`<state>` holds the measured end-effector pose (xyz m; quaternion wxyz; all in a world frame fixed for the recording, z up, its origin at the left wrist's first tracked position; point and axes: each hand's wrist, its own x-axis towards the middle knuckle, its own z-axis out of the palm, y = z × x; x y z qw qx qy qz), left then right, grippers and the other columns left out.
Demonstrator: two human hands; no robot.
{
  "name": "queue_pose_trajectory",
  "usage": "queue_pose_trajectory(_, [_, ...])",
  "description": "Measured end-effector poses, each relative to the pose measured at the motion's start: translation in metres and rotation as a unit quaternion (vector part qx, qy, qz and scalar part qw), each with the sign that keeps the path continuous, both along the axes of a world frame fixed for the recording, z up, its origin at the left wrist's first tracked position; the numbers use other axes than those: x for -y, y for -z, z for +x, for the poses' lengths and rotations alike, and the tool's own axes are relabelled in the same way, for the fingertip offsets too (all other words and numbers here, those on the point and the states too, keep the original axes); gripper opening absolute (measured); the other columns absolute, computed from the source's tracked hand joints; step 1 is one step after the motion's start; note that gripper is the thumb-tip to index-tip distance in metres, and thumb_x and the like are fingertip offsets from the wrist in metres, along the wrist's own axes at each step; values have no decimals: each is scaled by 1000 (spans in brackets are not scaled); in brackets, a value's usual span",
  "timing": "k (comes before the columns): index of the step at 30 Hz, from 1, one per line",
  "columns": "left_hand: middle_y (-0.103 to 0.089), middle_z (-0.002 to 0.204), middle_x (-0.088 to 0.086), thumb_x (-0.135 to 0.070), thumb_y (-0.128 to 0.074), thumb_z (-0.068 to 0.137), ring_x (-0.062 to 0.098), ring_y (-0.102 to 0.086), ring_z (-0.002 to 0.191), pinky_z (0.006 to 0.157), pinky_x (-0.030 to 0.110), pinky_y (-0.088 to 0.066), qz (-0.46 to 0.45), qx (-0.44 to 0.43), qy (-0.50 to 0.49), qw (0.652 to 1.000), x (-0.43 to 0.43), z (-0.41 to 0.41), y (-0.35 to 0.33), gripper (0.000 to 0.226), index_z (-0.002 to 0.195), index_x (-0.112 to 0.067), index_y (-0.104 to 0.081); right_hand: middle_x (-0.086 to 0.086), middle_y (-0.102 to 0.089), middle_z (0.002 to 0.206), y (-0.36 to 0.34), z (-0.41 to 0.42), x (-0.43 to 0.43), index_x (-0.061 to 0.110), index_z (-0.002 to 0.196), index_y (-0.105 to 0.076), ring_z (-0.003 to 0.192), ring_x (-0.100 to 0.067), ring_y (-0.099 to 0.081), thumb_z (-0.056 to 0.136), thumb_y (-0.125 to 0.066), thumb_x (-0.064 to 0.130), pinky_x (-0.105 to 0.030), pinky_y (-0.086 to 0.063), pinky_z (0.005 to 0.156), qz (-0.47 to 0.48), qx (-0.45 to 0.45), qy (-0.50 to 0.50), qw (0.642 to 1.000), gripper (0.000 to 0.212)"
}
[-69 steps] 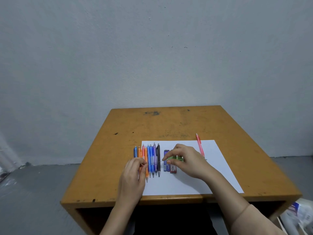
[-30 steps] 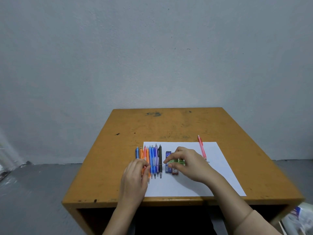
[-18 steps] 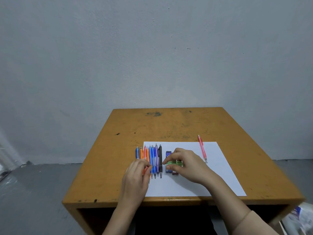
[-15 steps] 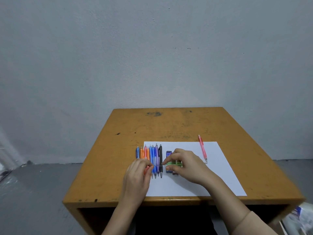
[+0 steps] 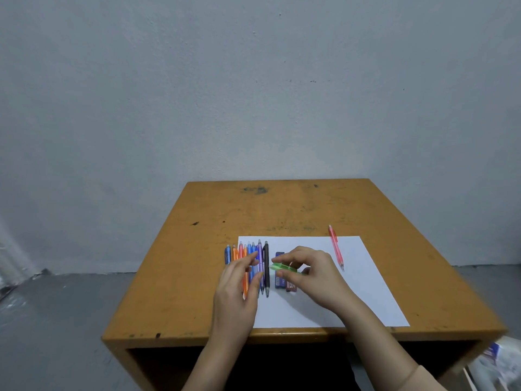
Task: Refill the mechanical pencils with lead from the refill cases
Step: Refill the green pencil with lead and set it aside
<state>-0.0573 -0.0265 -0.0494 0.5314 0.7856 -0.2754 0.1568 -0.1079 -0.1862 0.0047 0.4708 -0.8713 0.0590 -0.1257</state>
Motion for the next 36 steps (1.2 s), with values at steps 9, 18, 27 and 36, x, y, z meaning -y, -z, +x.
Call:
queue_pose_trajectory(9, [-44,122,-28,-29,-57,91,-11,-41,119,96,4,-33,9,36,22,999,11,-7,-8,40,130,-19,-55,17,-64,83,-8,-1,1,45,89,-68,80,-2,-58,82,-73,22,-18,-49,66,0,41,16,999,25])
queue_pose_trajectory(18, [-43,119,-34,-37,-54,89,-19,-37,116,90,5,-33,30,55,9,998,12,-2,-7,40,128,-28,-55,19,-66,85,-20,-5,4,37,96,-70,81,3,-58,85,-70,20,-5,-39,73,8,77,25,997,19])
queue_pose_trajectory(27, [-52,117,-20,-38,-55,86,2,-51,112,87,13,-40,45,8,4,999,5,8,7,41,127,-35,-52,5,-73,93,-28,-2,4,26,99,-70,92,-12,-68,84,-68,9,-29,-55,80,160,189,44,968,23])
queue_pose_trajectory(36, [-54,112,-22,-41,-54,84,4,-57,107,78,19,-55,29,12,39,999,5,4,6,40,122,-31,-54,-10,-74,91,-11,4,-10,6,103,-67,88,-19,-71,88,-60,0,-18,-55,73,347,156,90,920,18])
